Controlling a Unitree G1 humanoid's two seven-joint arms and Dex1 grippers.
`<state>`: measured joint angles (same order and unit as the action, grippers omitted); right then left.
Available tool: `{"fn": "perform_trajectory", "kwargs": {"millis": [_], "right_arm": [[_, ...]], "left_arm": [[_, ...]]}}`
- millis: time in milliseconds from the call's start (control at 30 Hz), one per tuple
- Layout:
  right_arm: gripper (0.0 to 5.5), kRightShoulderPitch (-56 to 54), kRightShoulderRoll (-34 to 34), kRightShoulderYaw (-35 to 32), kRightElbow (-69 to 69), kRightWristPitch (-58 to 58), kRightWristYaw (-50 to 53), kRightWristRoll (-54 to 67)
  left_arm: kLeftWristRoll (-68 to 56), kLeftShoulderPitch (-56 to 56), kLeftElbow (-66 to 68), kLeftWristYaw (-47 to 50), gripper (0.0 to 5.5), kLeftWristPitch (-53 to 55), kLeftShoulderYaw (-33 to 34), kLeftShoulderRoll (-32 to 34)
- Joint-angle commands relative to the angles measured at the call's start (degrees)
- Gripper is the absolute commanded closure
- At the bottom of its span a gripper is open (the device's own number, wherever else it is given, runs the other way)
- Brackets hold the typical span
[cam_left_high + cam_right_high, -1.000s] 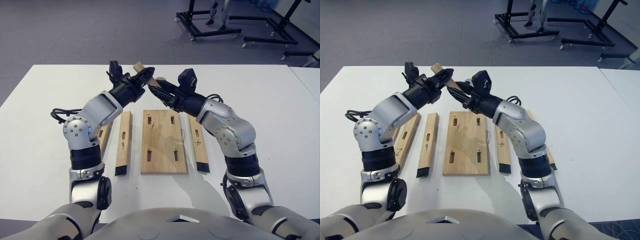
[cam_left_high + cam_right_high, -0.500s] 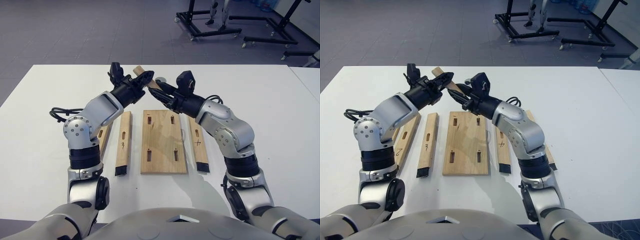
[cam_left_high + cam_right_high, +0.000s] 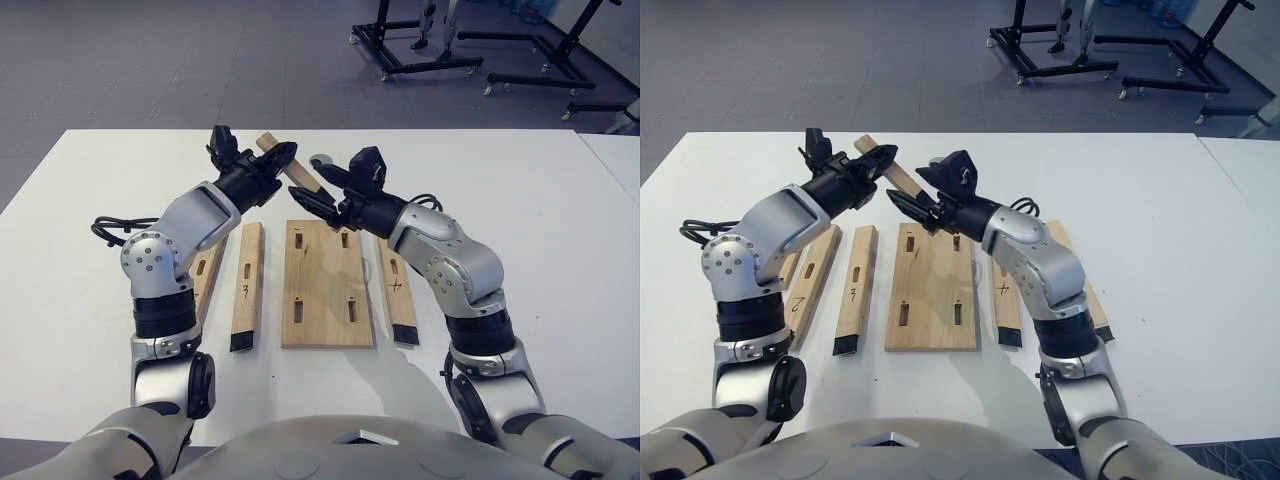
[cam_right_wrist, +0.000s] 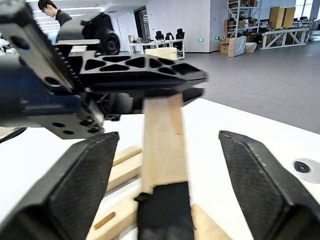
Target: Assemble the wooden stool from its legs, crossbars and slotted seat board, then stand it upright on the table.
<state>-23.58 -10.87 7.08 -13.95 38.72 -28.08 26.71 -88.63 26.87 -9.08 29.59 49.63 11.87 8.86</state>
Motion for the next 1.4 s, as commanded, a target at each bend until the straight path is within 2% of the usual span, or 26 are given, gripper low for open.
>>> {"fn": "perform_trajectory", "kwargs": {"millis": [33,233,367,500,667,967,1167,1400], "right_arm": [[1.15,-1.7,-1.4,-5.2,1.4,1.7,-0.8,3.3],[0.12,-0.8,-3.7,-10.6,3.4,1.2,0.4,3.8],[0.1,-0.5,-4.4,-11.4,4.4,0.7,0.6,3.4],[0.1,1.3,-4.8,-12.3,4.3,0.3,1.1,3.2],[0.1,2.8,-4.7,-12.3,4.5,0.1,1.2,3.4],[0.1,4.8,-2.9,-9.9,3.8,-3.2,1.3,2.2],[0.1,5.3,-3.0,-9.2,4.0,-3.6,1.1,2.1],[0.1,4.2,-3.9,-8.7,4.7,-3.6,0.3,1.6]], "left_arm": [[4.1,-1.8,-0.9,-1.6,5.11,0.4,1.1,5.0],[18.6,-4.3,-1.7,-12.6,5.11,-1.8,2.0,15.5],[36.8,-12.0,-7.3,-23.7,5.11,-11.7,0.5,22.6],[47.8,-21.5,-14.1,-32.3,5.11,-19.2,-1.0,24.7],[56.4,-31.1,-17.5,-36.3,5.11,-25.1,-0.5,22.7],[66.3,-37.6,-19.0,-39.0,5.11,-36.3,-2.7,15.2],[62.6,-40.0,-16.3,-44.9,5.11,-39.1,0.1,12.7],[66.0,-40.0,-11.8,-46.5,5.11,-42.7,-0.5,10.2]]}}
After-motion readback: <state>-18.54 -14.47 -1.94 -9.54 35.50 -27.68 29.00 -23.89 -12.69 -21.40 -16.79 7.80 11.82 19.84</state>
